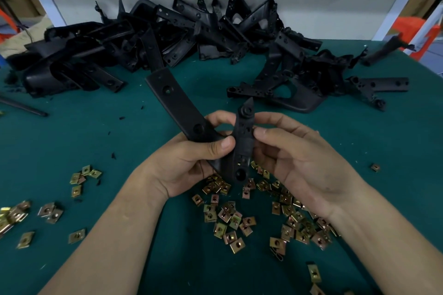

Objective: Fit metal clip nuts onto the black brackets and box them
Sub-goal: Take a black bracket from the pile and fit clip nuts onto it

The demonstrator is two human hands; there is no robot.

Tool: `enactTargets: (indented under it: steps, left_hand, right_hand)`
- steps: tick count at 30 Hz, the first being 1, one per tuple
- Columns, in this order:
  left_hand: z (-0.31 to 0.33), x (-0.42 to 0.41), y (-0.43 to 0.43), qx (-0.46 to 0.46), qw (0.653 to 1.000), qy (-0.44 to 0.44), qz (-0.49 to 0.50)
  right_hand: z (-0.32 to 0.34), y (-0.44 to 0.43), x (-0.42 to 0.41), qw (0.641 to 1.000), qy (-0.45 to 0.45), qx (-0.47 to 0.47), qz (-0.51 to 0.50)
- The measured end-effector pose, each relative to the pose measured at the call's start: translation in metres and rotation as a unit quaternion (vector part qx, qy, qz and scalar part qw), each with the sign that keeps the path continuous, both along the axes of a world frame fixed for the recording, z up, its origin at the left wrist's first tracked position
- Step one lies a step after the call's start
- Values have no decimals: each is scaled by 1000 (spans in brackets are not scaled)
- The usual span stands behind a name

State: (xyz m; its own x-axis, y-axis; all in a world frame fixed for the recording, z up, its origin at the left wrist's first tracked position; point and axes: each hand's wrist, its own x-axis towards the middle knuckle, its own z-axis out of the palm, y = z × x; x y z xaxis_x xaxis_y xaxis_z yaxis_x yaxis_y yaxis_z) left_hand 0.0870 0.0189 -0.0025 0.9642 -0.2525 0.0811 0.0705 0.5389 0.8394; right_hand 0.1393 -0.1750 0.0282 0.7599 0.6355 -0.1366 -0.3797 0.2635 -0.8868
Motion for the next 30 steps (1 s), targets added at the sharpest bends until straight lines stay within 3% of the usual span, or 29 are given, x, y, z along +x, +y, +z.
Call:
enactTargets:
  steps: [8,20,25,27,30]
  left_hand:
    - [0,1,1,0,1000,3,-3]
    - [-6,2,2,74,997,16,-16]
    - [2,3,2,-28,998,-40,31]
    - [4,4,3,-90,991,-15,100]
    - [4,4,7,-148,977,18,155]
  right_hand:
    - [0,-1,1,999,15,41,-20]
    - [1,-1,-6,994,-98,-44,-3]
    - [-6,2,-9,991,-116,-59,-13]
    - [-13,2,-10,952,-250,-171,-42]
    - [-22,3,-13,797,-487,-354,44]
